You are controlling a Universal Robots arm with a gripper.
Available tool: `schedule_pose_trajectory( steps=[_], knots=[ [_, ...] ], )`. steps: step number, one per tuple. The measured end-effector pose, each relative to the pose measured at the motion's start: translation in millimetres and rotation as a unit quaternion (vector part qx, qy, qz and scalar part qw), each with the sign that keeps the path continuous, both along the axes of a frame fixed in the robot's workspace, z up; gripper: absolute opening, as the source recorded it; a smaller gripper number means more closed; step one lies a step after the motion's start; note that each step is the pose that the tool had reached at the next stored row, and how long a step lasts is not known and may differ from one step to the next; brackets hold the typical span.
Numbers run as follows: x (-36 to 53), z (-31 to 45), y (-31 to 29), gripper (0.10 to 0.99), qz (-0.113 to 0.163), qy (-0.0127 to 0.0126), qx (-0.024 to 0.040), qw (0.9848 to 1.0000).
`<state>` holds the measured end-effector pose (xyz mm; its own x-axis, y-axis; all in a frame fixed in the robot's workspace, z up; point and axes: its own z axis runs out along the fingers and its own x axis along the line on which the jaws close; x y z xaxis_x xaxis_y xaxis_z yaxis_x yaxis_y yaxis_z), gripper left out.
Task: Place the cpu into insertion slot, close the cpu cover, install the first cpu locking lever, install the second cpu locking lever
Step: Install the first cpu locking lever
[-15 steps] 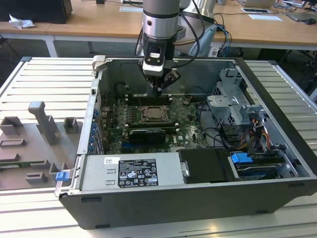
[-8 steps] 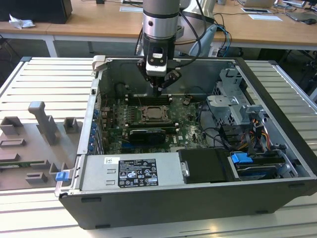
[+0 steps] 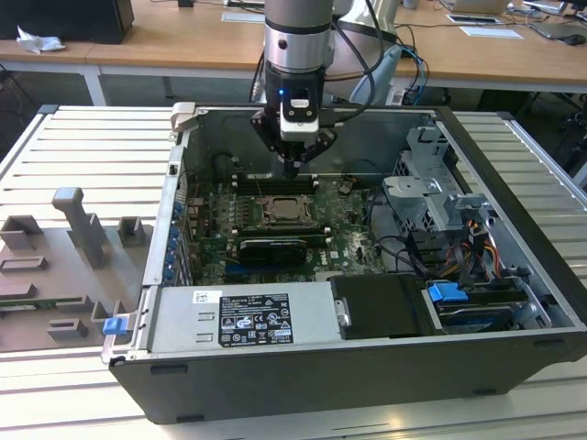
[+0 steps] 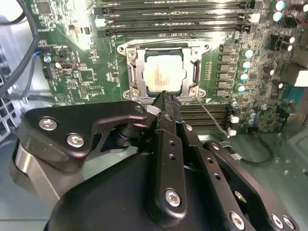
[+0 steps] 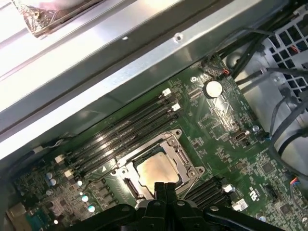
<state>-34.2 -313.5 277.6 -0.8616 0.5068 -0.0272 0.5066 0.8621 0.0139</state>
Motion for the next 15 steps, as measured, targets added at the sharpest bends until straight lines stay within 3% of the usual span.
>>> schedule_pose_trajectory(
  steps=[5,9,15],
  knots=[
    [0.0,-0.1,0.0,0.106,0.047,0.0,0.0,0.9989],
    [0.0,-0.2,0.0,0.106,0.085,0.0,0.0,0.9964],
    [-0.3,-0.2,0.0,0.106,0.119,0.0,0.0,0.9929]
  ],
)
